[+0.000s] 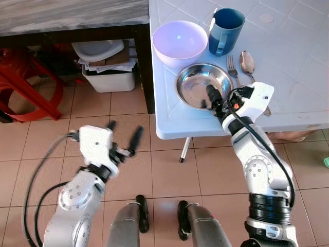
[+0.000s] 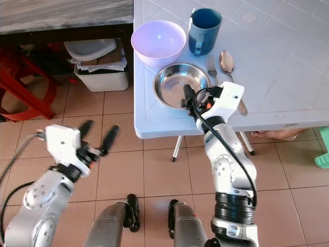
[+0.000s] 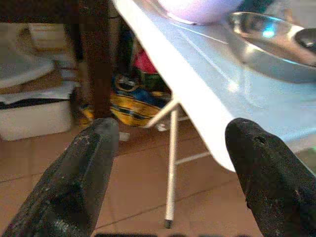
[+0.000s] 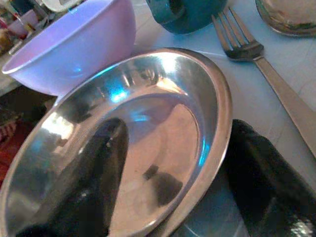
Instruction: Setting the table
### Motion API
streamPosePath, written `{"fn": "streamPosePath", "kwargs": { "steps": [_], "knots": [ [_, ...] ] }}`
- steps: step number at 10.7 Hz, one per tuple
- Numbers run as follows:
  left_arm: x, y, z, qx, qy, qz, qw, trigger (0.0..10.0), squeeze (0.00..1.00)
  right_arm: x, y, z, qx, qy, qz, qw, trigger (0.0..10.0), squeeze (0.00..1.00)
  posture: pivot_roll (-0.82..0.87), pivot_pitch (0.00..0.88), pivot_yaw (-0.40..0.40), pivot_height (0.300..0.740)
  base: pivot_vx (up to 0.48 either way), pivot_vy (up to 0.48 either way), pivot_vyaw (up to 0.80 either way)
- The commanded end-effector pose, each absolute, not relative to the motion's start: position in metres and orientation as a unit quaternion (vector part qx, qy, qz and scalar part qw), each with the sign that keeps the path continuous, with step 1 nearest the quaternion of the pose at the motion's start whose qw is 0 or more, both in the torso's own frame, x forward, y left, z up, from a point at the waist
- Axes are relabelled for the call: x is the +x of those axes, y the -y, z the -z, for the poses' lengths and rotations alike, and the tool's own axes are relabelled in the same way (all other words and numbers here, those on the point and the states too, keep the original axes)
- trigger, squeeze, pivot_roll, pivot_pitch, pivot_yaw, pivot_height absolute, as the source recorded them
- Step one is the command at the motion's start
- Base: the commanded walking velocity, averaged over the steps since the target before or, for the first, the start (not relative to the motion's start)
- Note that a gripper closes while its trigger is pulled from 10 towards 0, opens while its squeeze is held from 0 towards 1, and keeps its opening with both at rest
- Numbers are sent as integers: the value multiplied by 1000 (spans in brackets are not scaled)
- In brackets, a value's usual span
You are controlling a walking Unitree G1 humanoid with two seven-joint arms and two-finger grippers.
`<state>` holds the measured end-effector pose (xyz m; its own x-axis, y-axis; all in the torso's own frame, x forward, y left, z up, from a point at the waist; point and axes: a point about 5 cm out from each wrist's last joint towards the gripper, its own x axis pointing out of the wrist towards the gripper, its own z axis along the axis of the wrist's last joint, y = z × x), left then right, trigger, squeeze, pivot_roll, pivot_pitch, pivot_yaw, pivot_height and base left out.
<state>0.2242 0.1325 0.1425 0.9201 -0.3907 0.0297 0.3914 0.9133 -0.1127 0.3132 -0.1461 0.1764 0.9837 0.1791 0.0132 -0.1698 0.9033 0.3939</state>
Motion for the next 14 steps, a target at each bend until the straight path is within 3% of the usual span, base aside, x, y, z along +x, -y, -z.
{"fn": "streamPosePath", "kwargs": {
  "steps": [1,6,8,13,14],
  "knots": [
    [219,-133,-143,-62,-2,212,975,10000,0,311,139,-161,206,-55,-99,972,0,0,28,305,35,740,0,0,0],
    [217,-132,-146,-73,0,243,967,10000,0,310,149,-134,200,-147,-53,967,0,0,27,314,32,740,0,0,0],
    [213,-124,-150,-76,4,292,954,10000,0,312,156,-129,223,-162,-20,961,0,0,28,315,28,740,0,0,0],
    [215,-123,-150,-76,6,290,954,10000,0,311,166,-125,259,-179,33,949,0,0,14,309,23,740,0,0,0],
    [221,-133,-145,-53,5,242,969,10000,0,311,163,-129,261,-176,25,949,0,0,13,307,18,740,0,0,0]
  ]
}}
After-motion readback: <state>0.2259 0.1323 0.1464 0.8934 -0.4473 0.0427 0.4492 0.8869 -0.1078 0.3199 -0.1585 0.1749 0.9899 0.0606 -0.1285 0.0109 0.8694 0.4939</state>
